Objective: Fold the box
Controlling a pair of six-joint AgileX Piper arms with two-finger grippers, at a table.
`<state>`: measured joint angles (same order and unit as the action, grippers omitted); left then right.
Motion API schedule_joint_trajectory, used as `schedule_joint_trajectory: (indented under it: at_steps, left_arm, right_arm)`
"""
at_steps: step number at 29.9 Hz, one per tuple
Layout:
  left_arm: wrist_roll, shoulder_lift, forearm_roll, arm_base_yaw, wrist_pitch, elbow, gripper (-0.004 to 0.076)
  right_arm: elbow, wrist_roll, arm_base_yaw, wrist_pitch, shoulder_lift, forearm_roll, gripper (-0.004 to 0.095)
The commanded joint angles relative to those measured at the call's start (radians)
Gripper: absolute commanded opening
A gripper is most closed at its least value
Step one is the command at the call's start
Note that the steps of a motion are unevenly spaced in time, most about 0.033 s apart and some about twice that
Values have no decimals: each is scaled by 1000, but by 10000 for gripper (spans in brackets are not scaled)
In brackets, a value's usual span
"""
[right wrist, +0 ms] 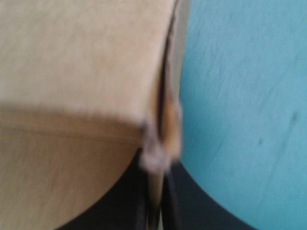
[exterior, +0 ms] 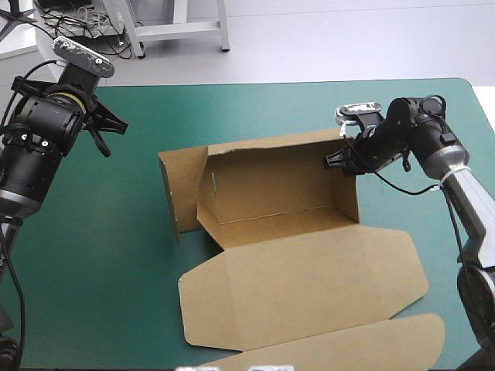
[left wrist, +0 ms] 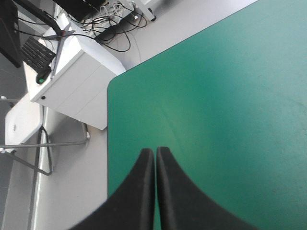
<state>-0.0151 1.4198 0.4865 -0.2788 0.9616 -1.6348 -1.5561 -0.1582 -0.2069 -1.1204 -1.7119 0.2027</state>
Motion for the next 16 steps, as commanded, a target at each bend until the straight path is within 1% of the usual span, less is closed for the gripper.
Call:
schedule_joint_trajectory:
  at_steps: [1,3,5,8,11,14,16]
  left_arm:
    - [-2,-35,-62,2,-34,-23,0]
    - [-53,-35,-131,2,-26,-23,0]
    - [-80,-33,-174,2,-21,-23,-1]
    - [-80,-29,-190,2,-19,-23,-1]
    - [-80,-25,-203,2,-12,-23,-1]
    - [-80,-25,-220,2,-8,-23,-3]
    - [-80,-25,-225,2,1,-23,-3]
  right_arm:
    - [5,-24,1,131,-33,10,1]
    - [5,-24,1,172,-36,6,20]
    - [5,-24,1,198,-36,-4,72]
    - [-5,-24,1,216,-37,-22,192]
    - [-33,-24,1,223,-37,-55,334]
    - [-79,-24,1,230,-37,-106,472]
    - [-131,-7,1,203,-37,-159,532]
